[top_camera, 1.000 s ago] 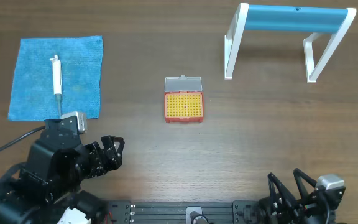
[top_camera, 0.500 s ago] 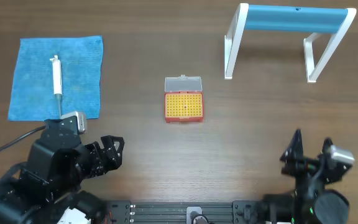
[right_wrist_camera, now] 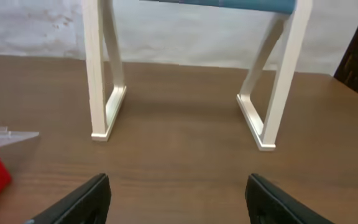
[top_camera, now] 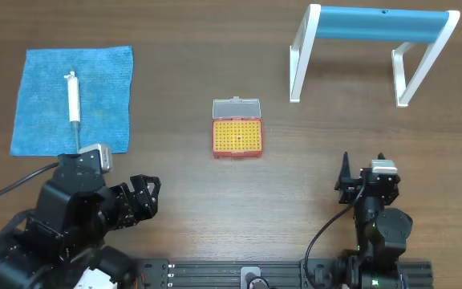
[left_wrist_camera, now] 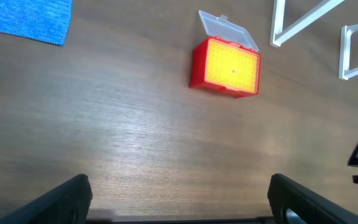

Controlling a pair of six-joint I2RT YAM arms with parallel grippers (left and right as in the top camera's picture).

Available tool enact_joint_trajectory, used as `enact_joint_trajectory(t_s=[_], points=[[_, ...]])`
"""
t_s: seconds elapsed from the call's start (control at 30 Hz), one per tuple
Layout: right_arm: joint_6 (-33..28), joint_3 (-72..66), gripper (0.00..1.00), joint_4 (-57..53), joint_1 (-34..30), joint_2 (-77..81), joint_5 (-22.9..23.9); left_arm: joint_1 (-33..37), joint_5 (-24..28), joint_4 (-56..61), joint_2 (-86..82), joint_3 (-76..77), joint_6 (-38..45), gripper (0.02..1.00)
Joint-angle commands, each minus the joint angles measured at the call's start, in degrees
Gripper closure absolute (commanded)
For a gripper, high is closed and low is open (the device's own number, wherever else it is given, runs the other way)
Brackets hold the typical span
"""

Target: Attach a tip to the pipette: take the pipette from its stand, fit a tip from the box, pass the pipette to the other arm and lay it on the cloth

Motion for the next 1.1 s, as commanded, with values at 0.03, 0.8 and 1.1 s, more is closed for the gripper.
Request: enact_joint_trajectory(t_s=[0.03,0.8,1.1], points=[[-1.4,-0.4,0.299,0.3,1.3,-0.7,-5.0,-0.2,-0.9,0.1,0.2,-0.1,-0.3,0.097],[-1.4,-0.3,0.299,0.0,3.2,-0.7,-1.1,-0.2,-0.9,0.1,0.2,-0.1,-0.3,0.097],[-1.4,-0.3,0.299,0.0,3.2,-0.7,-1.1,-0.2,-0.9,0.1,0.2,-0.1,-0.3,0.097]])
